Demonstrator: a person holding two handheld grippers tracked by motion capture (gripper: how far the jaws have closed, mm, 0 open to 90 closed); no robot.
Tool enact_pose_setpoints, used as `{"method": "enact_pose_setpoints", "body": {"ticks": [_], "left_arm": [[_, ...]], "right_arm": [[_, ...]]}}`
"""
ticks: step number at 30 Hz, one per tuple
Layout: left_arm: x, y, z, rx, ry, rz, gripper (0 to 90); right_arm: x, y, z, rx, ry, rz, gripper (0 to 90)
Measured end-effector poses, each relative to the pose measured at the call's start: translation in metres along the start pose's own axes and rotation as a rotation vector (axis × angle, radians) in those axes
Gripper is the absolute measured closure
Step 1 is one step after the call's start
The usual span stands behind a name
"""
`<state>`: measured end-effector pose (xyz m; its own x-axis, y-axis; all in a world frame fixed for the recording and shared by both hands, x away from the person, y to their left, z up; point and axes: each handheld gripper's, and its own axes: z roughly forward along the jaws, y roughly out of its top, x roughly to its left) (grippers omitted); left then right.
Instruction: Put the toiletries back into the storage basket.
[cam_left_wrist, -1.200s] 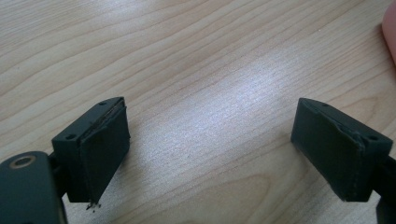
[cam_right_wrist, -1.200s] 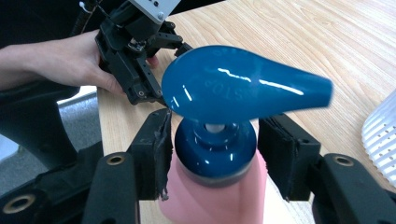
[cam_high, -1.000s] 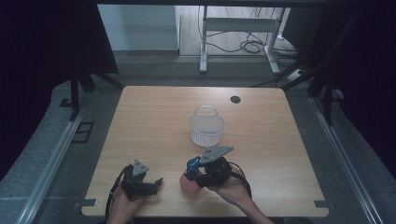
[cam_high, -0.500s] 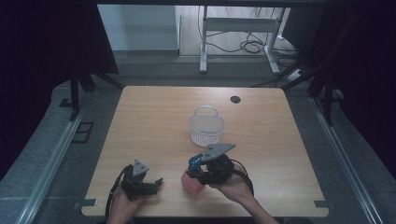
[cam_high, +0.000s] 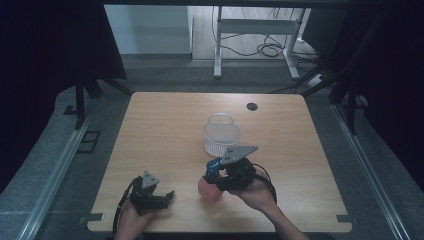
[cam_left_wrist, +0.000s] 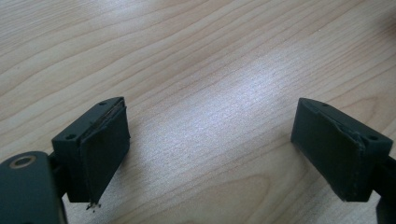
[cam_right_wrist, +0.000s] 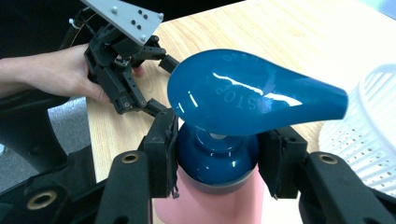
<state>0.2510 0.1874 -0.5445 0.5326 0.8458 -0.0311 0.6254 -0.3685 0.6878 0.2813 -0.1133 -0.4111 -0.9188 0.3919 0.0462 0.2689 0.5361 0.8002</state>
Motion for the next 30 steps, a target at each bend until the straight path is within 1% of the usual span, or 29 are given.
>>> {"method": "enact_pose_setpoints", "body": {"ticks": [7,15,22,30], "left_arm": [[0.000,0.000,0.000,0.000,0.000,-0.001,11.3],[0.000,0.000,0.000,-0.001,0.000,0.000,11.3],[0.000,0.000,0.000,0.000,0.000,0.000,11.3],[0.000,0.000,0.000,-0.003,0.000,-0.001,11.3]], "right_arm": [[-0.008,0.007,-0.006,-0.002,-0.007,0.012,52.4],[-0.018,0.014,-0.014,-0.008,-0.025,0.024,52.4],[-0.028,0.018,-0.019,-0.005,-0.042,0.037,52.4],[-0.041,0.024,-0.028,-0.019,-0.071,0.051,52.4]]}}
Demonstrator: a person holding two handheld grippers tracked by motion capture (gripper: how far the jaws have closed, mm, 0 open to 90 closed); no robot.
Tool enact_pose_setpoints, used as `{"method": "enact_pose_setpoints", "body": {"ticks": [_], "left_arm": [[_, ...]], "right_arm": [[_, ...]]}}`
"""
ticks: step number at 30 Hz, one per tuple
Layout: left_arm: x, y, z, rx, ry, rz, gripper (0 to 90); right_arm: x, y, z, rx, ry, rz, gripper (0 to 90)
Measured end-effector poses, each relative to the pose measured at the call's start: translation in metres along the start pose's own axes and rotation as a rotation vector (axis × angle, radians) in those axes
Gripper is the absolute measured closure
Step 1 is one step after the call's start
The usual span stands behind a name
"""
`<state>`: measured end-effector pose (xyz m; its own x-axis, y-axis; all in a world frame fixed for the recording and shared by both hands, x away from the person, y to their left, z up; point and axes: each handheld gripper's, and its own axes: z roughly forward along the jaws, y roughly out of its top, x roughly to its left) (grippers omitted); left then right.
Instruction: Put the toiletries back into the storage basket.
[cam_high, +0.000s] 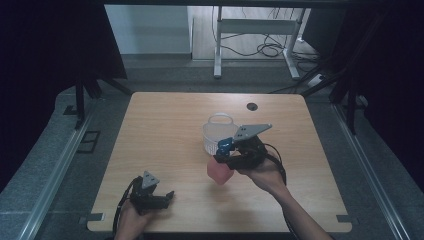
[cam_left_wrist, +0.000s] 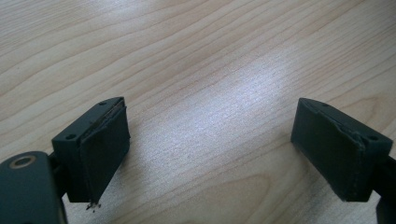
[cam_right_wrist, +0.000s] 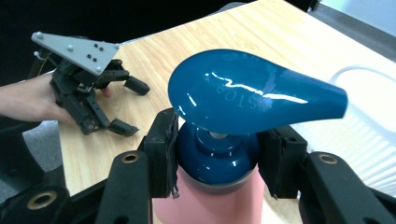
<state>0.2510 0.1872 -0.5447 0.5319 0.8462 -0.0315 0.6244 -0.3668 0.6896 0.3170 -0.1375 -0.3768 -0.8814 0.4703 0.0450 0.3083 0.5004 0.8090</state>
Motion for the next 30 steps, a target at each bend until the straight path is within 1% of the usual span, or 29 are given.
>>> {"method": "enact_pose_setpoints", "body": {"ticks": [17,24,30], "left_arm": [[0.000,0.000,0.000,0.001,-0.001,0.001,11.3],[0.000,0.000,0.000,0.003,-0.001,0.001,11.3],[0.000,0.000,0.000,0.002,-0.001,0.001,11.3]], "right_arm": [[-0.015,0.014,-0.011,-0.021,-0.041,0.008,52.5],[-0.021,0.020,-0.014,-0.034,-0.056,0.026,52.5],[-0.025,0.028,-0.016,-0.035,-0.071,0.023,52.5]]}}
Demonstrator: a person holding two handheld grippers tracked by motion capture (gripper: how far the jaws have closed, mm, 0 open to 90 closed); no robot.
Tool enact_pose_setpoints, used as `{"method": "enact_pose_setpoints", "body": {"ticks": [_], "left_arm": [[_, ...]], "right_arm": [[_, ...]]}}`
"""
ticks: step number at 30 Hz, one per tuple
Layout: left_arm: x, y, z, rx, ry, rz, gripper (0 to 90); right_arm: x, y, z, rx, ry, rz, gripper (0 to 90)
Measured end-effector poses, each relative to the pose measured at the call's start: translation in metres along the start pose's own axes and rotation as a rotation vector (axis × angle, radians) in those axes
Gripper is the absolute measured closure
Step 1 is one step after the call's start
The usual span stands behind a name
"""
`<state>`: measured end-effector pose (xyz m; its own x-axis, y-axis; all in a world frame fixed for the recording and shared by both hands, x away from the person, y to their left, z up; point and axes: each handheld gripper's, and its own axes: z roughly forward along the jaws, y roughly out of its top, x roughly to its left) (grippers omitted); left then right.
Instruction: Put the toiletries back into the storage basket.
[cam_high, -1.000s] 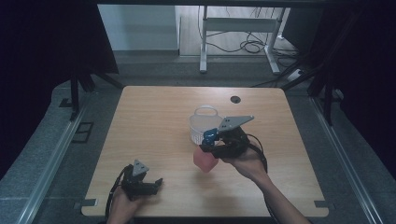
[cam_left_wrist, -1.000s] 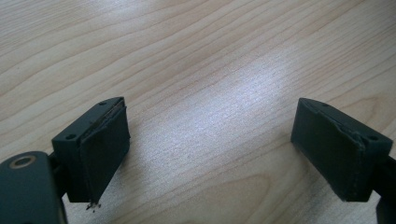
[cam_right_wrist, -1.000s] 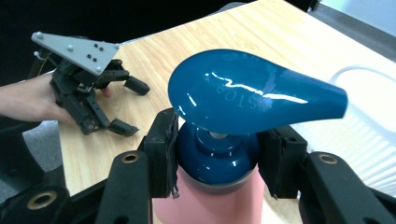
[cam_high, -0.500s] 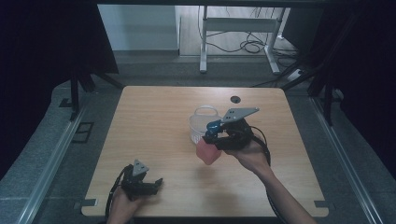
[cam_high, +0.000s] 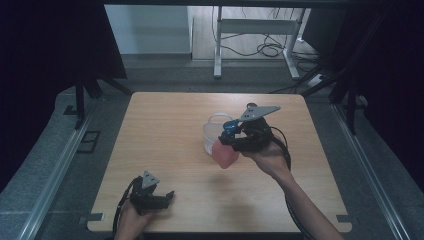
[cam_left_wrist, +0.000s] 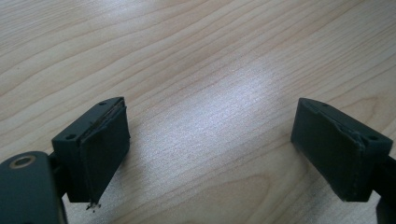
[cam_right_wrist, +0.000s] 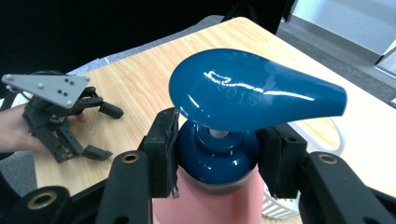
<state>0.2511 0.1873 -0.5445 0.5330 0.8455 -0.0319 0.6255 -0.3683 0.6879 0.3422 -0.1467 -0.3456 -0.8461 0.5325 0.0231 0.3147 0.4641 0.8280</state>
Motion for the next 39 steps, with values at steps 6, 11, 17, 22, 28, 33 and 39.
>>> {"method": "enact_pose_setpoints", "body": {"ticks": [6,11,17,22,28,33,39], "left_arm": [[0.000,0.000,0.000,0.000,0.000,0.001,11.3],[0.000,0.000,0.000,0.000,-0.001,0.001,11.3],[0.000,0.000,0.000,0.001,-0.001,0.003,11.3],[0.000,0.000,0.000,0.000,-0.001,0.003,11.3],[0.000,0.000,0.000,0.000,-0.001,0.003,11.3],[0.000,0.000,0.000,-0.002,0.000,0.002,11.3],[0.000,0.000,0.000,-0.002,0.000,0.001,11.3]], "right_arm": [[-0.006,0.009,-0.002,-0.006,-0.016,0.005,52.5],[-0.012,0.017,-0.002,-0.012,-0.032,0.006,52.5],[-0.019,0.025,-0.001,-0.017,-0.052,0.008,52.5],[-0.025,0.031,0.002,-0.020,-0.074,0.011,52.6],[-0.034,0.034,0.007,-0.021,-0.096,0.020,52.6],[-0.041,0.035,0.012,-0.015,-0.112,0.030,52.6],[-0.048,0.034,0.019,-0.013,-0.122,0.039,52.6]]}}
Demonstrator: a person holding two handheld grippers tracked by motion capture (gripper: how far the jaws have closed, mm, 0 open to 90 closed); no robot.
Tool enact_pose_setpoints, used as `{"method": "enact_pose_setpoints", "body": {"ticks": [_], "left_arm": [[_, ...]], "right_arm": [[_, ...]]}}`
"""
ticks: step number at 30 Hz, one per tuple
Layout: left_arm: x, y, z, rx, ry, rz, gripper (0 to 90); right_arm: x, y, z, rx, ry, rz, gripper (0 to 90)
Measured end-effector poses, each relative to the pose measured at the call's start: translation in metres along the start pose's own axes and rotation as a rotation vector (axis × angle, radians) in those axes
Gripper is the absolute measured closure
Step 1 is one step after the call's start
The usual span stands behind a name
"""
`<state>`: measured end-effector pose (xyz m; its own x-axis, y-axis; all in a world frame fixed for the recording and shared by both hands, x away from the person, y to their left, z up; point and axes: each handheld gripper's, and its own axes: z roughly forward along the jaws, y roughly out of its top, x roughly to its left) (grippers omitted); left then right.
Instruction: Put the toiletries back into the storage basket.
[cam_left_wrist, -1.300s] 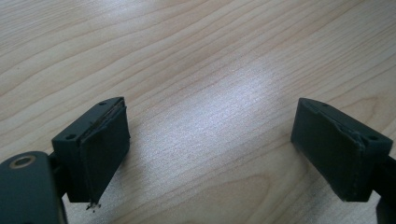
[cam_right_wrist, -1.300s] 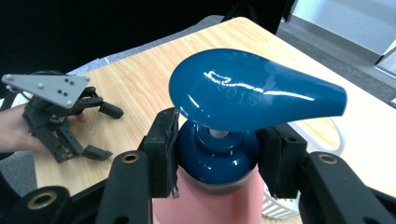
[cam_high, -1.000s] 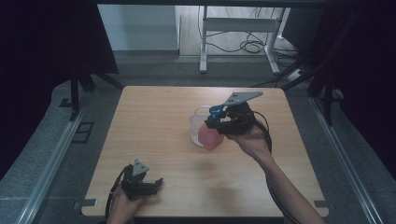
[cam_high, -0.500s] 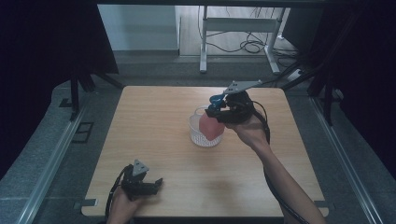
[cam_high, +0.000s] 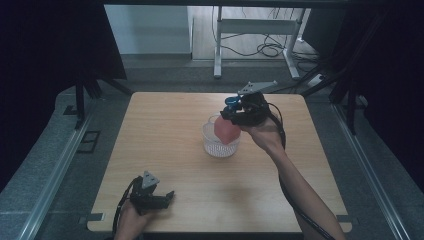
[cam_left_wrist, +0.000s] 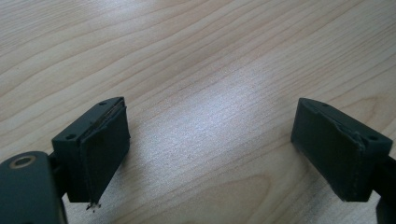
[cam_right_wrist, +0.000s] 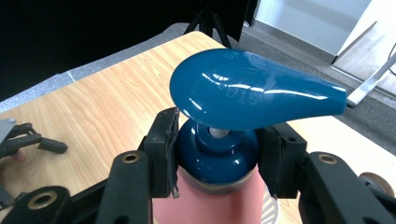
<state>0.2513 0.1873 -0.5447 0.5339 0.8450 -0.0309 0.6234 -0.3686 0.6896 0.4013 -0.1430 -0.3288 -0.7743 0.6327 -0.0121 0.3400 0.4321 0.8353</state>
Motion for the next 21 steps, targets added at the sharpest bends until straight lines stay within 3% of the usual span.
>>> {"method": "enact_pose_setpoints", "body": {"ticks": [21], "left_arm": [[0.000,0.000,0.000,-0.001,0.000,0.000,11.3]], "right_arm": [[-0.011,-0.008,0.027,0.017,-0.031,0.014,52.6]]}}
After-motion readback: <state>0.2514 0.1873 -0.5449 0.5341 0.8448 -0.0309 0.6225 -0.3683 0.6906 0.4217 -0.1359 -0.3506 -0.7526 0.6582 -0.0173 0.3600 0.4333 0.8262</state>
